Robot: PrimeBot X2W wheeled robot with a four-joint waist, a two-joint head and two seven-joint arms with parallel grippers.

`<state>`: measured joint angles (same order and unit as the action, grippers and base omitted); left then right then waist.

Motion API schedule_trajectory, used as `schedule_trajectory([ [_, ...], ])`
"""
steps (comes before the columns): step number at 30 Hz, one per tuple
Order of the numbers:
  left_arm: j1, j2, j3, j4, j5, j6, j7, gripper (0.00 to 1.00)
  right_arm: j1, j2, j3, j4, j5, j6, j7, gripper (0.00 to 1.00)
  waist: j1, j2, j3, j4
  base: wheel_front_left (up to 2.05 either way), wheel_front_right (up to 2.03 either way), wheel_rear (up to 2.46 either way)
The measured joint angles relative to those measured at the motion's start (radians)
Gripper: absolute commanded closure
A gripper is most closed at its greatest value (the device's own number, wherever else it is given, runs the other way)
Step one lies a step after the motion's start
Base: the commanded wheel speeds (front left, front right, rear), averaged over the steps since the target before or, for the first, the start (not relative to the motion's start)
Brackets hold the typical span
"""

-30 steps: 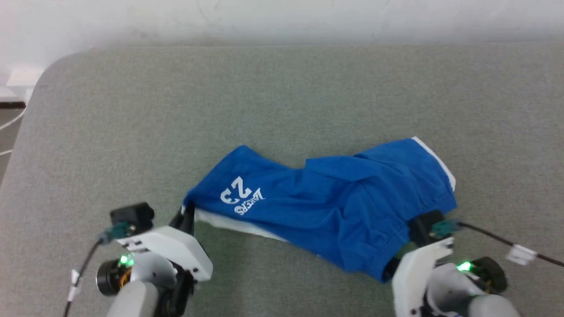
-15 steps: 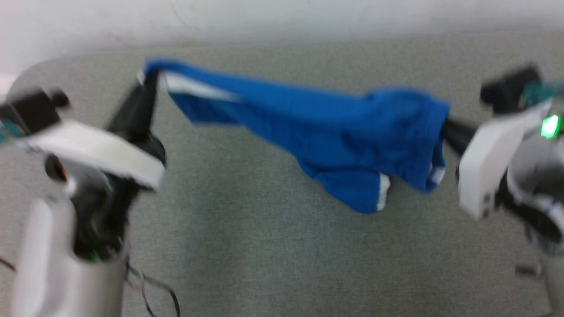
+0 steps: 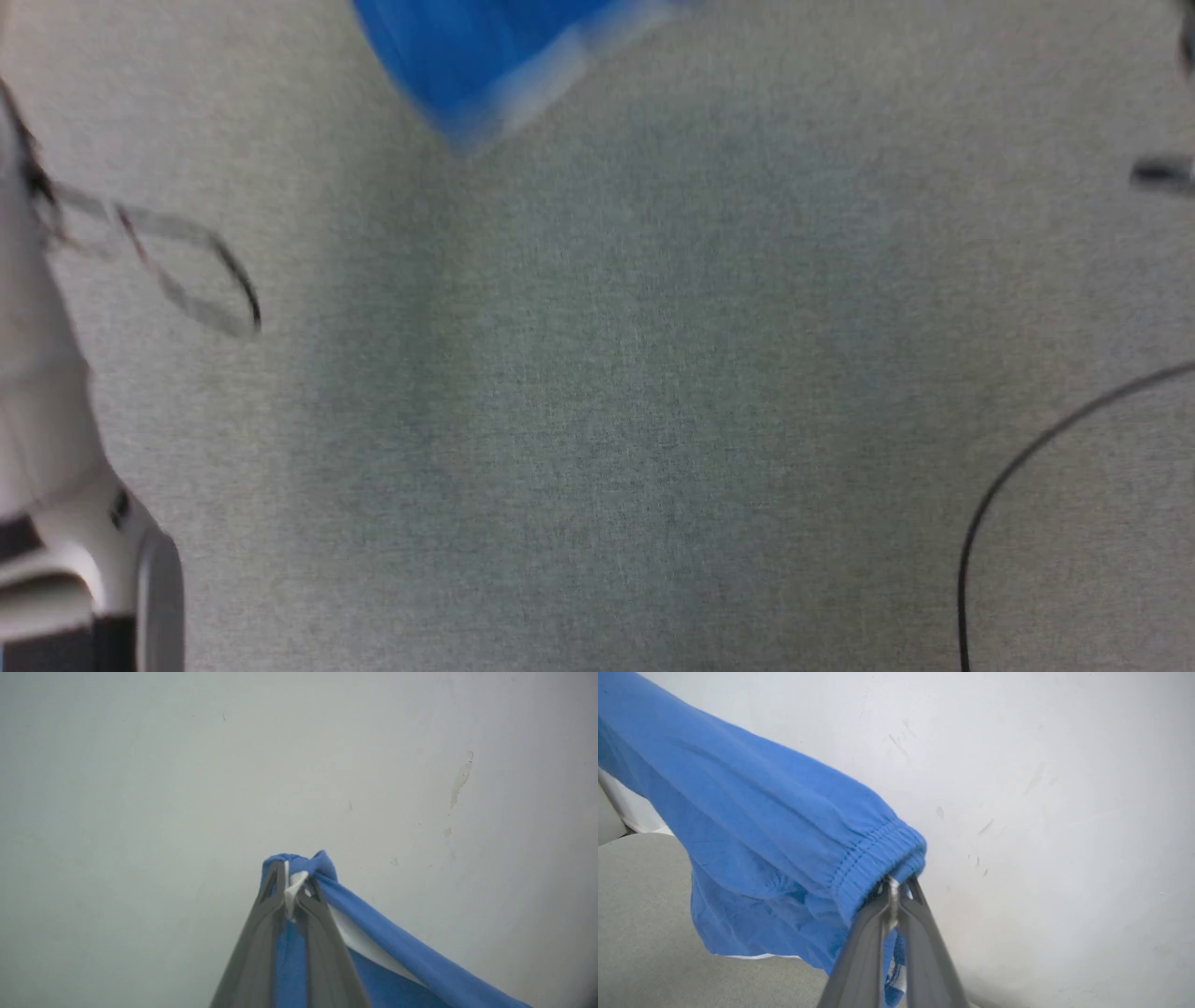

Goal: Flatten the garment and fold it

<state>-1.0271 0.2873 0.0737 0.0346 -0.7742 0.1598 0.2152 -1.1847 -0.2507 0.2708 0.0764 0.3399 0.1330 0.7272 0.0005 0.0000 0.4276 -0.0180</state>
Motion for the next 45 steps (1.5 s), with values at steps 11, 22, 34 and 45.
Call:
schedule_trajectory([
  [11, -0.046, 0.015, 0.004, 0.138, 0.039, -0.073, -0.140, 1.00, -0.065, 0.043, 0.022, 0.164, -0.018, 0.001, -0.150, 1.00, -0.0004, 0.0000, 0.061, 0.031, 0.00, 0.00, 0.00],
  [22, 0.472, 0.057, -0.089, 0.185, 0.072, -0.107, 0.015, 1.00, 0.450, -0.076, 0.136, 0.044, 0.218, 0.000, -0.014, 1.00, -0.0005, 0.0000, -0.030, 0.062, 0.00, 0.00, 0.00],
  [34, 1.058, 0.091, -0.117, -0.143, 0.015, -0.015, 0.271, 1.00, 0.998, -0.079, -0.016, -0.160, 0.239, 0.001, 0.084, 1.00, -0.0009, 0.0000, -0.196, 0.086, 0.00, 0.00, 0.00],
  [45, 1.360, 0.100, -0.118, -0.474, -0.046, 0.077, 0.405, 1.00, 1.354, 0.056, -0.230, -0.407, 0.147, 0.000, 0.309, 1.00, -0.0007, 0.0000, -0.268, 0.115, 0.00, 0.00, 0.00],
])
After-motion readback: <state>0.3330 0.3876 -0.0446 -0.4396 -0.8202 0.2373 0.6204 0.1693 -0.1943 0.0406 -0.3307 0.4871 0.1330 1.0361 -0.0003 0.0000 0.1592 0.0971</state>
